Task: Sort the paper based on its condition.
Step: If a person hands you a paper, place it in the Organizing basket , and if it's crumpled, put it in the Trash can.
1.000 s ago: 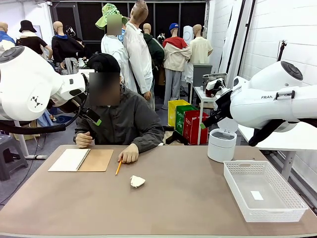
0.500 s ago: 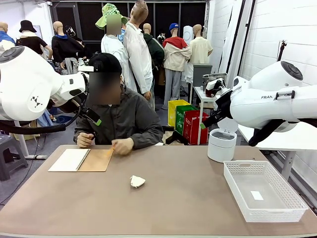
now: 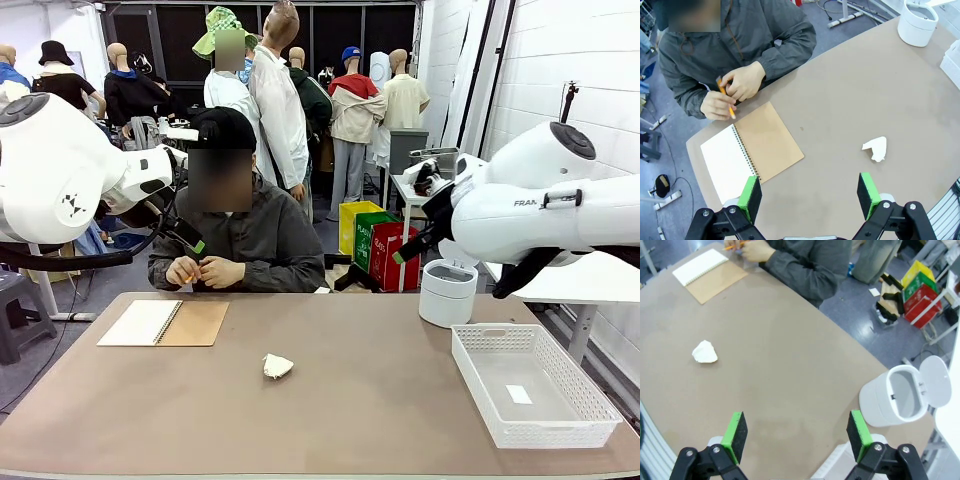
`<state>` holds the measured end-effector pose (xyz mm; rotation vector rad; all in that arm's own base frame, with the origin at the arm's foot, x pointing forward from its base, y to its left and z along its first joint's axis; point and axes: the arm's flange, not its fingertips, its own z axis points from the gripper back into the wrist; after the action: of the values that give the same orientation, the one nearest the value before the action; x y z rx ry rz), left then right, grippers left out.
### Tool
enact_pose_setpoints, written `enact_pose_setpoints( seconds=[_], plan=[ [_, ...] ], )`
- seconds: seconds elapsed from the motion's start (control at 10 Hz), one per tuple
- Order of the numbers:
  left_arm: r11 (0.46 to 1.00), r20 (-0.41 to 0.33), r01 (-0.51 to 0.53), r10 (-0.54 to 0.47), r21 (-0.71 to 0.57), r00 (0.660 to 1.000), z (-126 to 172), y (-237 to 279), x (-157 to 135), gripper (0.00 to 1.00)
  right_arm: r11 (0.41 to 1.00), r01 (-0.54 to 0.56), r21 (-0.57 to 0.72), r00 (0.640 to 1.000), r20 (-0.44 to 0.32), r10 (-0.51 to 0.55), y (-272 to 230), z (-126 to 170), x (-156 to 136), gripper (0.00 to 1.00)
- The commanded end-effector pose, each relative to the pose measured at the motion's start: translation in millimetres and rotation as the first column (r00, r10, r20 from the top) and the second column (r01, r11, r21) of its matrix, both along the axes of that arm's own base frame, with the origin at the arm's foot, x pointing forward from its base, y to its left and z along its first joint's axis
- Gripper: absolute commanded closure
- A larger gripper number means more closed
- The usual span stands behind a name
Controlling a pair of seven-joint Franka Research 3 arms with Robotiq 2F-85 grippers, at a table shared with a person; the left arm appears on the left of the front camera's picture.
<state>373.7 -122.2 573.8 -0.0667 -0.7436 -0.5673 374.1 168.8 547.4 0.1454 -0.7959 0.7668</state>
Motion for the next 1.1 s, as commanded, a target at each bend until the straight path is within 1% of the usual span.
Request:
enact_pose_setpoints(
  seconds=[0.0, 0.1, 0.2, 0.3, 0.4, 0.7, 0.9, 1.0],
  plan=[
    [1.0, 0.002, 0.002, -0.002, -0.002, 1.0, 0.8, 1.2, -0.1, 0.0, 0.999, -0.003, -0.052, 0.999, -0.035, 0.002, 29.2, 7.1, -0.7, 0.0],
    [1.0, 0.002, 0.002, -0.002, -0.002, 1.0, 0.8, 1.2, -0.1, 0.0, 0.997, -0.038, -0.067, 0.998, -0.053, 0.035, 46.3, 5.1, -3.0, 0.0],
    [1.0, 0.002, 0.002, -0.002, -0.002, 1.0, 0.8, 1.2, -0.1, 0.0, 0.993, -0.086, -0.085, 0.993, -0.088, 0.079, 63.2, 2.0, -4.1, 0.0],
    [1.0, 0.002, 0.002, -0.002, -0.002, 1.0, 0.8, 1.2, -0.1, 0.0, 0.984, -0.147, -0.103, 0.982, -0.133, 0.133, 78.6, -1.8, -4.4, 0.0],
    [1.0, 0.002, 0.002, -0.002, -0.002, 1.0, 0.8, 1.2, -0.1, 0.0, 0.975, -0.187, -0.123, 0.973, -0.162, 0.166, 92.0, -6.6, -3.5, 0.0],
    [1.0, 0.002, 0.002, -0.002, -0.002, 1.0, 0.8, 1.2, -0.1, 0.0, 0.955, -0.25, -0.16, 0.959, -0.178, 0.221, 119.1, -22.8, -5.2, 0.0],
    [1.0, 0.002, 0.002, -0.002, -0.002, 1.0, 0.8, 1.2, -0.1, 0.0, 0.957, -0.242, -0.162, 0.963, -0.158, 0.217, 110.5, -21.9, -1.3, 0.0],
    [1.0, 0.002, 0.002, -0.002, -0.002, 1.0, 0.8, 1.2, -0.1, 0.0, 0.96, -0.229, -0.16, 0.964, -0.177, 0.2, 123.1, -27.2, -10.3, 0.0]
  ],
)
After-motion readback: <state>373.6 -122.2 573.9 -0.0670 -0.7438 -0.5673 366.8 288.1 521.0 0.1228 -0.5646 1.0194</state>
